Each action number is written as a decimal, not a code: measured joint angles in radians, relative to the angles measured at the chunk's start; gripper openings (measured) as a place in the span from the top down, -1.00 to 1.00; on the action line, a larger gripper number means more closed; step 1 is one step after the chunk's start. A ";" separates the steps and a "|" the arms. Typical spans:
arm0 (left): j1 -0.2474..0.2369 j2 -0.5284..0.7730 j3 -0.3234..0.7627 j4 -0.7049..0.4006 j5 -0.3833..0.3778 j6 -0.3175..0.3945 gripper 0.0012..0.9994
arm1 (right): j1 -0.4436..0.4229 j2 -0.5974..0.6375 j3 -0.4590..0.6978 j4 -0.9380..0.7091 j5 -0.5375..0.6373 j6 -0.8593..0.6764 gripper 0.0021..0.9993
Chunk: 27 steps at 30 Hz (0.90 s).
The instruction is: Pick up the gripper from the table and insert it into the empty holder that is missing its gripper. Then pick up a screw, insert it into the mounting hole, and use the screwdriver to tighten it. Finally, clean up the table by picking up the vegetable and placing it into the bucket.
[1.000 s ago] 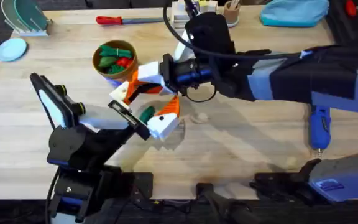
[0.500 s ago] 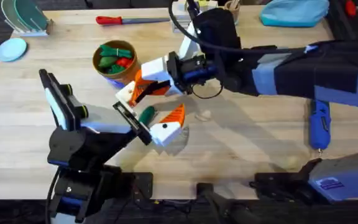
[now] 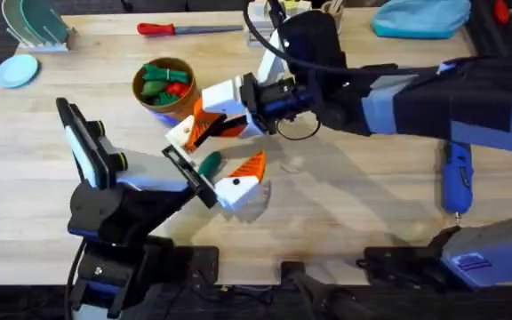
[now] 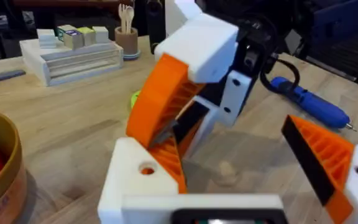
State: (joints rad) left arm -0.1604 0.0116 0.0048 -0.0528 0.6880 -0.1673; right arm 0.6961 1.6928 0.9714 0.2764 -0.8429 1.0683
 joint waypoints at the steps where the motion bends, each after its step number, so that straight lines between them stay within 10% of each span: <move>1: 0.000 0.000 0.000 0.000 0.000 0.002 -0.98 | 0.000 0.000 0.000 0.000 0.000 0.000 -0.10; 27: -0.034 -0.001 0.001 -0.011 0.174 0.002 -0.98 | -0.036 0.001 0.000 0.014 -0.079 -0.015 -0.48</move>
State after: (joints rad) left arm -0.1940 0.0109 0.0055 -0.0643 0.8616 -0.1650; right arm 0.6605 1.6936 0.9714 0.2908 -0.9222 1.0529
